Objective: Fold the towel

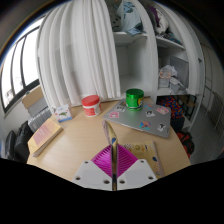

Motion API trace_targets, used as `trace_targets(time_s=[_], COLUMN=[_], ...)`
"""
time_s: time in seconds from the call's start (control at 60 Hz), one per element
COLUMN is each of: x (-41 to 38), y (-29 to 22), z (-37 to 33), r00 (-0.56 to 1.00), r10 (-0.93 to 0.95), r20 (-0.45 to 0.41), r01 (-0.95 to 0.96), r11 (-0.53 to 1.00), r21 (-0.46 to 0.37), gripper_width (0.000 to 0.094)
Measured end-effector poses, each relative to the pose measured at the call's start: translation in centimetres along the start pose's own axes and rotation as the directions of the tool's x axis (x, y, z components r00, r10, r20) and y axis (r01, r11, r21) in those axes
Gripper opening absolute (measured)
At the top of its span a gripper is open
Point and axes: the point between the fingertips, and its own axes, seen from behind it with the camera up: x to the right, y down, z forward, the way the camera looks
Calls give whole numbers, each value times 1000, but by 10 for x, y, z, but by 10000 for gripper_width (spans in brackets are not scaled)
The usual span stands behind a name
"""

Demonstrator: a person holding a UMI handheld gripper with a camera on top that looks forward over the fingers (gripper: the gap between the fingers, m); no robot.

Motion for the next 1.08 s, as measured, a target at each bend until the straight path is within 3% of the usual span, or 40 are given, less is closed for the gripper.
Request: trace_targets(time_s=[0.117,0.283,0.333,0.433,0.483,0.65,0.7,1.083], x=[45,100,100,101,105,114,116,139], y=[13,68,62,64,65,55,57,48], z=[11,35,40,37,33,5,-9,-119], r00=[999,993,996,996,995,996,997,978], r10=[24,-1,12,14,8,-10,-11,193], r20=[-44,-116,-89,-84,-100,-90,-77,-80], r01=[-26,-18,-23,-27,-25,-4,-2,-202], r11=[999,985,992,989,986,988,986,973], r21=[-41,-170,-121,-144,-163,-157,-168,-116], gripper_width=[36,40,40,62,150,735,852,838])
